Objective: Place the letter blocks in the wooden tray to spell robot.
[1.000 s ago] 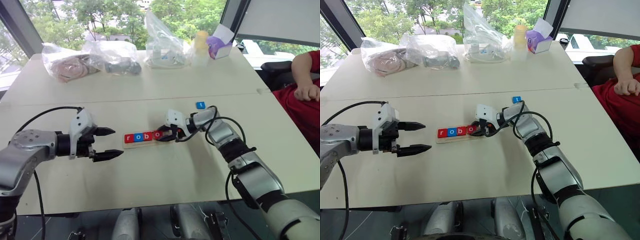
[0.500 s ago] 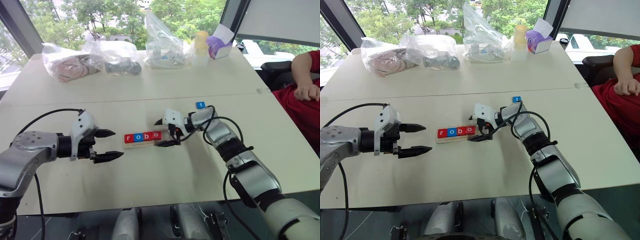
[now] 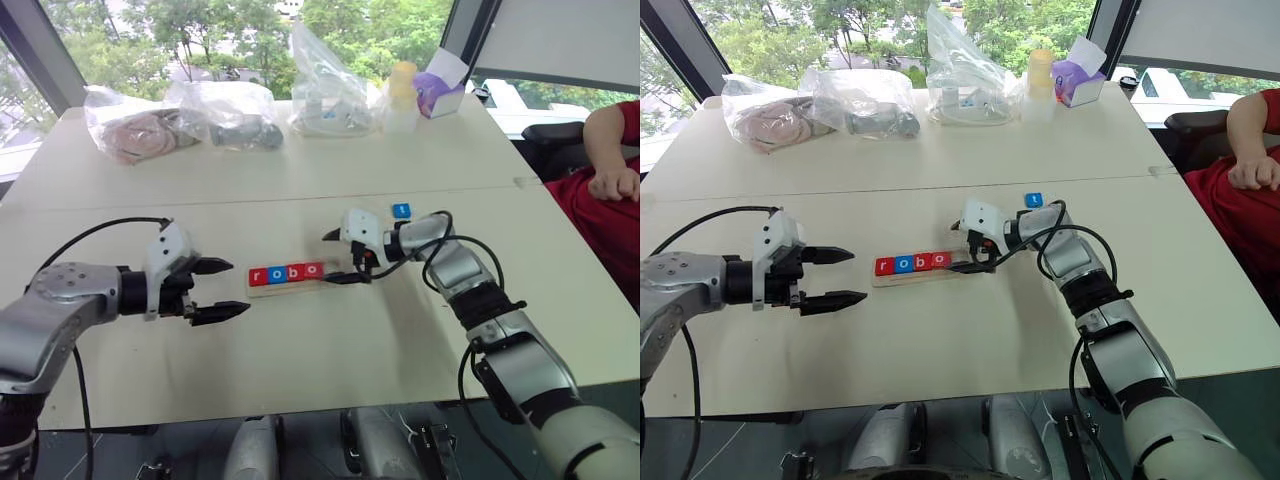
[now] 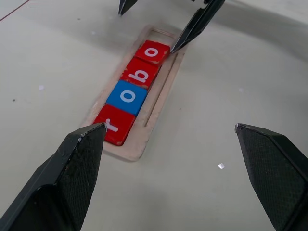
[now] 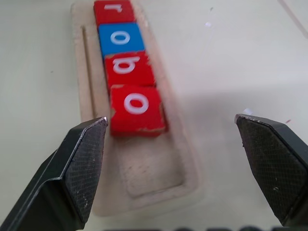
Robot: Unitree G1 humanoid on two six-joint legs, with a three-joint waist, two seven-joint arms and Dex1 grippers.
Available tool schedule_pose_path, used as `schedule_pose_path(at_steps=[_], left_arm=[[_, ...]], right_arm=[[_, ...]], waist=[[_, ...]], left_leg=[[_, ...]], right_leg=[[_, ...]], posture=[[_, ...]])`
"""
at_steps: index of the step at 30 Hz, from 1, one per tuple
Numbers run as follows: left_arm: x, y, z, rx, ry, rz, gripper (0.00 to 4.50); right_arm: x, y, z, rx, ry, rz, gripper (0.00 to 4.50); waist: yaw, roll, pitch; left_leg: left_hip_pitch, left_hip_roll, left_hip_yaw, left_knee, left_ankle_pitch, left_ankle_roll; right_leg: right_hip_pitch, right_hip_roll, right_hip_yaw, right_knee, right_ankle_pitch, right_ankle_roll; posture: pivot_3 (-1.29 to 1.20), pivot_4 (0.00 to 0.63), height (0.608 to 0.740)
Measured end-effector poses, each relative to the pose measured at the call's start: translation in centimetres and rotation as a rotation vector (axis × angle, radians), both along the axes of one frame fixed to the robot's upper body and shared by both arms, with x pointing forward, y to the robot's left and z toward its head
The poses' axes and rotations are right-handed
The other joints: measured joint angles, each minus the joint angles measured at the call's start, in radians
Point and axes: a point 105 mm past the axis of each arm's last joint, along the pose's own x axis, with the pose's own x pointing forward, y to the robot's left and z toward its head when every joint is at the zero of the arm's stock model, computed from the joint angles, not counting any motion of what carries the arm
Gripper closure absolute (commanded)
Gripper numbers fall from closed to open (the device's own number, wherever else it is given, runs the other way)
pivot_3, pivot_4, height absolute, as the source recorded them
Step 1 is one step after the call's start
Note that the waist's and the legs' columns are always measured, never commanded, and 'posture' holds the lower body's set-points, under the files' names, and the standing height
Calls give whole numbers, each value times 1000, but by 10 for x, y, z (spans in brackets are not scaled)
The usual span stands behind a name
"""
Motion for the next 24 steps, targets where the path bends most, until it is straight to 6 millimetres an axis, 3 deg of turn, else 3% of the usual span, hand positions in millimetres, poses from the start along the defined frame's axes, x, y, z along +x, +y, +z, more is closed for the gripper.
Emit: schedule_pose_path(at_steps=[12,24], left_arm=[[1,0,-1,2,5,1,0],[1,-2,-2,-13,0,3,0]], right_arm=[[5,0,-3,-27,-32,-16,108],[-2,-3,10,-17,-77,17,108]], waist=[[2,0,0],[4,0,0]], left_leg=[[0,0,0,0,0,0],[0,0,0,0,0,0]], right_leg=[[0,0,0,0,0,0],[0,0,0,0,0,0]], posture=[[0,150,740],[0,150,740]])
